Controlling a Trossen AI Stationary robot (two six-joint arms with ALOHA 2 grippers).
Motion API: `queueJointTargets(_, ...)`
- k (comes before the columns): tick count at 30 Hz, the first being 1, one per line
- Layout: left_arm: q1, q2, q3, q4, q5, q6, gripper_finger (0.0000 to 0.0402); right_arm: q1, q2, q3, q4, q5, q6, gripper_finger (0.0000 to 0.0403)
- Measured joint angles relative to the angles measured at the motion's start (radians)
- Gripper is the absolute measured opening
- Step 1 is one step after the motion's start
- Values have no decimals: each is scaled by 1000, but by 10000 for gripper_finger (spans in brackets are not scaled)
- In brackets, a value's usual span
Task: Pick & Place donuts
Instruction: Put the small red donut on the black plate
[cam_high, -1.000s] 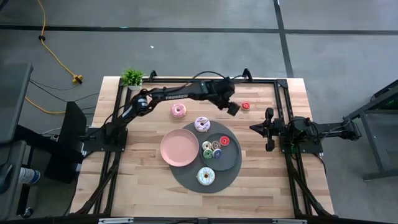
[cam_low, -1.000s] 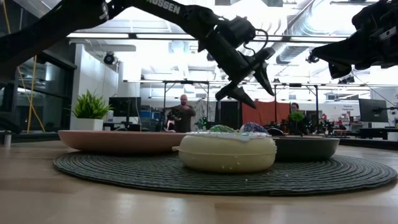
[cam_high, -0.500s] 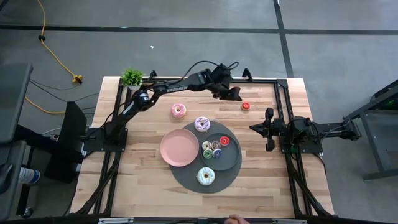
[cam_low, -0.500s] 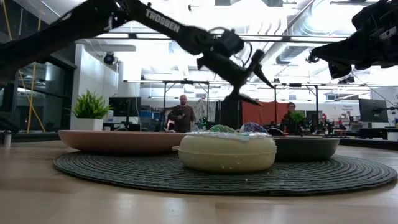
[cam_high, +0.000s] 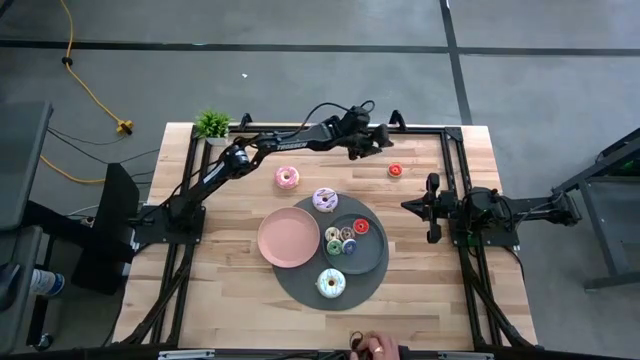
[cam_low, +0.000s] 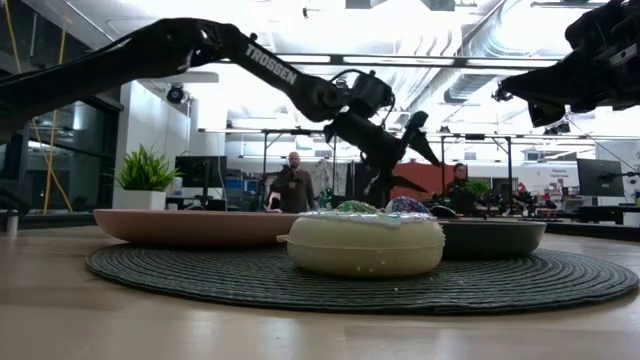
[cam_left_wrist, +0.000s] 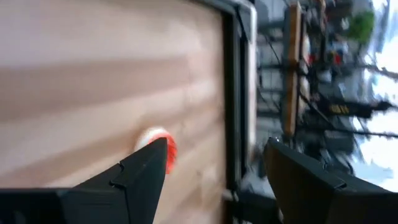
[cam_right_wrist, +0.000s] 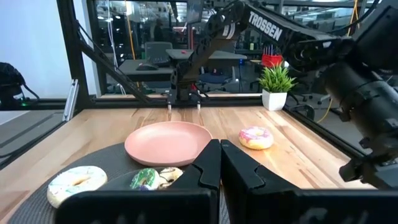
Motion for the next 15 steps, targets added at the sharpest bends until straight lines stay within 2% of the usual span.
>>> queueJointTargets(4,-5,4,22,-32,-60,32,257,0,0,0,1,0,0,0)
queueJointTargets(9,-28,29,131,-91,-102,142,257,0,0,0,1,0,0,0)
queueJointTargets(11,-32,63,191,-135,-91,182,257,0,0,0,1,0,0,0)
queueJointTargets(13,-40,73,165,-72,-88,178,257,0,0,0,1,0,0,0)
queueJointTargets(15,-43,78,160,-112,-66,181,257,0,0,0,1,0,0,0)
